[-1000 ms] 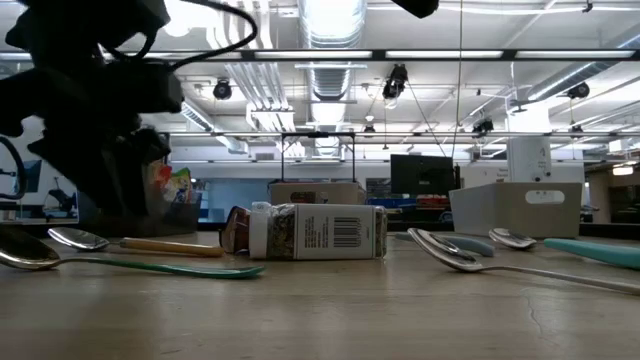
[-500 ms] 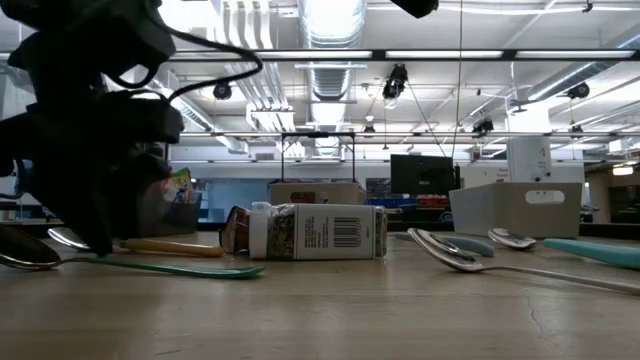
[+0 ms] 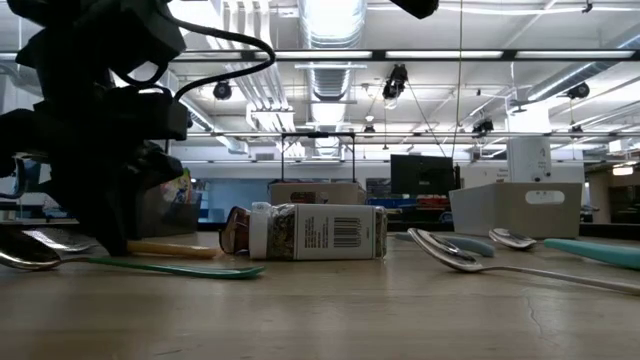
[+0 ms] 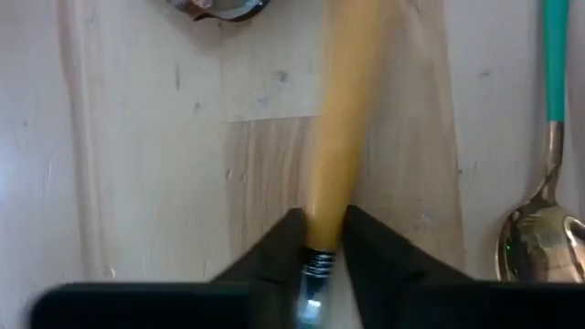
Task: Pick & Place Food Item
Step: Put the yellow spoon into the right gray bin
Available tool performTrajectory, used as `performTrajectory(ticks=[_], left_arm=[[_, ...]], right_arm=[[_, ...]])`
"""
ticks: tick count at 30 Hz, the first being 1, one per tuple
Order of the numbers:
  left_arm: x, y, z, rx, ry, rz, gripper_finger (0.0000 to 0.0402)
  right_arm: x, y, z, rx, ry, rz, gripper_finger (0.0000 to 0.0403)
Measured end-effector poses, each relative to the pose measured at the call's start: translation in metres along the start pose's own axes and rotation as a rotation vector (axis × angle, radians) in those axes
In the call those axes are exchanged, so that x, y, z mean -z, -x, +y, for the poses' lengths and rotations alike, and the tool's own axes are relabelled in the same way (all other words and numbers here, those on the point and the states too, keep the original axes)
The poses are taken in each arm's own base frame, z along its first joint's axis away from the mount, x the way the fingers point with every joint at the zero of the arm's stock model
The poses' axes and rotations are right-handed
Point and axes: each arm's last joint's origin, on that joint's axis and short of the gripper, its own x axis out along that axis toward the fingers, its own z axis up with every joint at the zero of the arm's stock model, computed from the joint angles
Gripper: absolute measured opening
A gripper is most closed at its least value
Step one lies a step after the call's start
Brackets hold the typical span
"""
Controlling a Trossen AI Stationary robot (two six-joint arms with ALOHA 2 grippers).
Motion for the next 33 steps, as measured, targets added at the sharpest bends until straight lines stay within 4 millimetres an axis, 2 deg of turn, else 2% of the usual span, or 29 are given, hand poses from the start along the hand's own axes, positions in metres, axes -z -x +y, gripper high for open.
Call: performTrajectory(ticks=[2,11,14,20,27,33], left_arm=[[0.0,0.0,0.001,-0.004,0.031,0.002,0.0028],[-0.012,0.012,0.001,0.036,0.188,-0.014,0.0025],[-0.03,0.026,0.004,0.114,0.286,-0.058,0.0025],[-0.055,0.057,0.023,0.268,0.527,-0.114,0.0025],[-0.073,0.095,0.041,0.414,0.717,-0.224,0.0025],[-0.091,0.112,0.061,0.537,0.871,-0.338,0.0025]], right_arm=[[0.0,0.0,0.0,0.0,0.0,0.0,0.0302],[0.0,0.0,0.0,0.002,0.028,0.004,0.0302],[0.001,0.0,-0.001,0.027,0.092,0.003,0.0302],[-0.001,0.001,-0.004,0.159,0.302,-0.026,0.0302],[-0.014,0.01,0.003,0.228,0.513,-0.066,0.0302],[-0.02,0.017,0.007,0.257,0.659,-0.061,0.0302]])
